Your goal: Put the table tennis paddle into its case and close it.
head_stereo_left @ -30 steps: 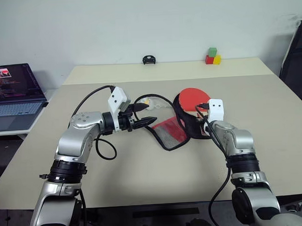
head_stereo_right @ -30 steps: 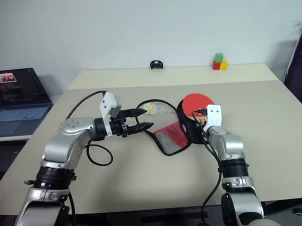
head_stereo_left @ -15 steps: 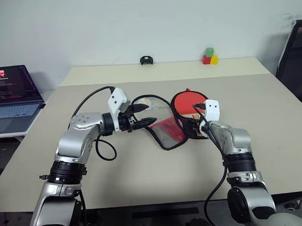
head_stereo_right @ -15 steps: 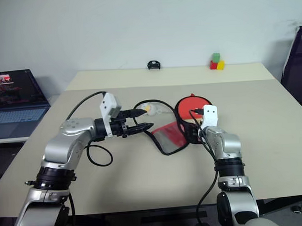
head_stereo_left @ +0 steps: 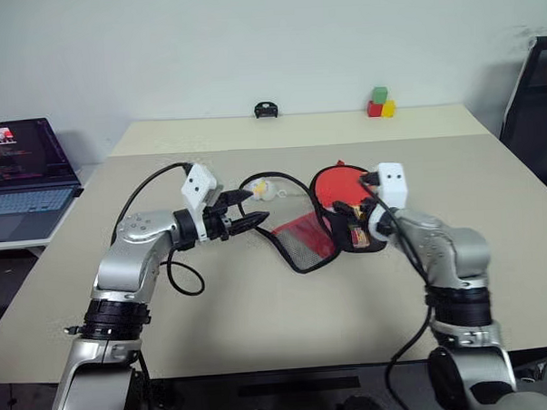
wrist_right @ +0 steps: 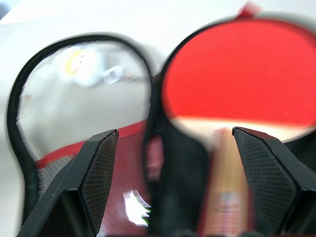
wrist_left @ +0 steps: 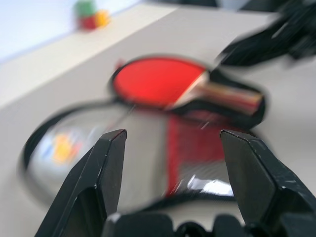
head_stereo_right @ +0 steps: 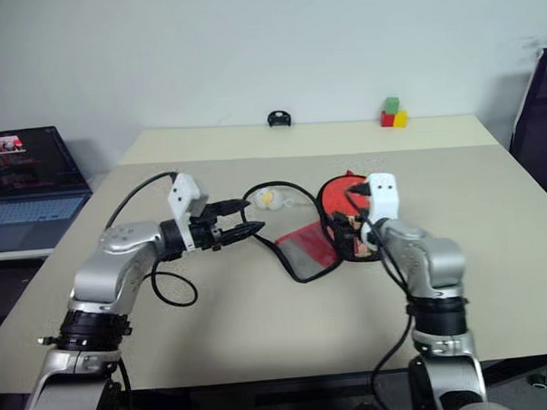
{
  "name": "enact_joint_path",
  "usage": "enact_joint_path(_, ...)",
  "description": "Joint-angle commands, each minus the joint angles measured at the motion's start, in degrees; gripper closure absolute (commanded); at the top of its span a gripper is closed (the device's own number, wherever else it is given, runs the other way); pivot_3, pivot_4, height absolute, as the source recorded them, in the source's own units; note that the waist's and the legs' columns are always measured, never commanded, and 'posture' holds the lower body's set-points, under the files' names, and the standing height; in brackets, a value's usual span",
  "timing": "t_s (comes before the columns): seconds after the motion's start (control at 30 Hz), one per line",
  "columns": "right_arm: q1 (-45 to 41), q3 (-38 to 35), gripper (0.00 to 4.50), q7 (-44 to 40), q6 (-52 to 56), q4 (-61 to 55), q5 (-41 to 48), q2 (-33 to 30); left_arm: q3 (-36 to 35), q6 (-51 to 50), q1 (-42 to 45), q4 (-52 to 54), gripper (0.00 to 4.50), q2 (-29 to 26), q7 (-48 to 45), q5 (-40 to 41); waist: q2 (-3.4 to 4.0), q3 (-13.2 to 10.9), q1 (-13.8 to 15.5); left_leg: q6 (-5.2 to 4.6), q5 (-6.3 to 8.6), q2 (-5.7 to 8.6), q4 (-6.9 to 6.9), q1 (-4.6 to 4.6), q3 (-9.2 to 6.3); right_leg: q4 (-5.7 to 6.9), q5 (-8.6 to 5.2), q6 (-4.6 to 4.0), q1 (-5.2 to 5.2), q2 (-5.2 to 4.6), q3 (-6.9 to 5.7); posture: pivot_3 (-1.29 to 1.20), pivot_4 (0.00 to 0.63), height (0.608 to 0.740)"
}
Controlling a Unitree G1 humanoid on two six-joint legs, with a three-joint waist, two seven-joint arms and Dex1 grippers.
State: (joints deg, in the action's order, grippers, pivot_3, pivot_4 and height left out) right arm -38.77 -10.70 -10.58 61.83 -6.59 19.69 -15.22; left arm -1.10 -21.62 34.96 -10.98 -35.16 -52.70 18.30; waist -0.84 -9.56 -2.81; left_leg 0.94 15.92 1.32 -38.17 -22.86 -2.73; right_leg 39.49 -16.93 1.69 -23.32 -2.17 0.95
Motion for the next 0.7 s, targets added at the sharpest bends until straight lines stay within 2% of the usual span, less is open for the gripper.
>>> enact_joint_path(0.03, 0.48, 0.24, 0.48, -8.38, -3.0, -2.6, 2.68, -5.99, -2.75, 3.41, 0.17, -2.81, 1.21, -0.79, 2.9, -1.84, 0.0, 0.0, -0.03, -0.01, 0.0, 0.0, 0.0, 0.0, 0.01, 0.01, 0.0, 0.0, 0.0, 0.0, 0.0, 0.0, 0.15, 0.74)
enact_joint_path(0.2, 3.64, 4.29, 0.48, -22.98, -7.98, -6.44, 5.64, -16.06, -3.79, 5.61, -0.58, -7.37, 1.21, -0.68, 5.36, -3.39, 0.0, 0.0, 0.0, -0.03, 0.01, -0.01, 0.01, -0.02, 0.02, -0.03, 0.0, 0.0, 0.0, 0.0, -0.01, 0.0, 0.15, 0.74)
enact_joint_path(0.4, 2.86, 3.33, 0.48, -34.26, -8.86, -8.36, 12.29, -21.58, -3.24, 7.4, -0.41, -11.02, 1.21, 0.2, 5.87, -4.4, -0.02, 0.0, 0.13, -0.03, 0.0, -0.02, -0.02, -0.02, -0.02, -0.01, 0.0, 0.0, 0.03, 0.0, -0.03, 0.0, 0.15, 0.74)
enact_joint_path(0.7, -1.06, 2.14, 0.48, -41.45, -6.78, -6.53, 19.11, -27.08, -2.27, 8.41, 0.56, -14.14, 1.21, 1.65, 5.55, -5.39, -0.03, 0.01, 0.97, -0.03, 0.01, -0.02, -0.06, -0.03, -0.03, -0.05, 0.0, 0.0, 0.05, -0.02, -0.05, 0.0, 0.15, 0.74)
